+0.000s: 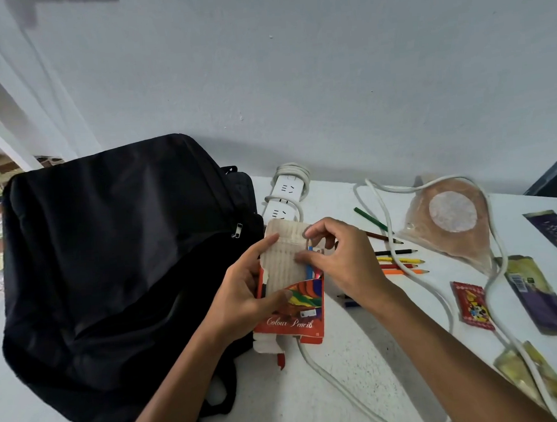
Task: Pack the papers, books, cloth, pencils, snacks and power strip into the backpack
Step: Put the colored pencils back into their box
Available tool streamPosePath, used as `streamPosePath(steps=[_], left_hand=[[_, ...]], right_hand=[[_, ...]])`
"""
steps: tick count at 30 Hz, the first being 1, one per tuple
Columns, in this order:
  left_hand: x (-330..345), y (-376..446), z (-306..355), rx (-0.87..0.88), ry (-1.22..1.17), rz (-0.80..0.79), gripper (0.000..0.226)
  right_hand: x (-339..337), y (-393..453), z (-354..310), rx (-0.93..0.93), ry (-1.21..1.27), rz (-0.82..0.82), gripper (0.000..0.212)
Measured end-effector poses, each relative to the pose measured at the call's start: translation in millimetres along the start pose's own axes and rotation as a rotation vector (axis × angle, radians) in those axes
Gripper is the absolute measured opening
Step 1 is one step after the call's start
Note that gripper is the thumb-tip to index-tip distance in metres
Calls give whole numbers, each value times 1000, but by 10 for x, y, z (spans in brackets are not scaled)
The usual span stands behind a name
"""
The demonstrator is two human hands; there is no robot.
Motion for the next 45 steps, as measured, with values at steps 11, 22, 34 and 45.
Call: streamPosePath(steps=[11,22,34,45], left_hand=[[-17,-2,-3,10,-35,12,74],[-25,-7,-24,-8,-36,22,71],[-13,-4,-41,-19,-43,14,69],[-28,0,-61,-19,-23,24,69]], right_hand=[[-38,-59,194,92,30,-28,38],[-174,25,426,179,-323,-275,13],[11,-85,661,251,-618,-557,10],[28,-135,425,26,-778,-445,10]])
Point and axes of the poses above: each hand's wrist, its own y-axis towards the middle knuckle, its own x-axis out of the palm, z = x × y, the point moved 10 cm from there along y, towards the middle knuckle, and after that the axes turned 7 degrees about x, right-handed, at the moved point
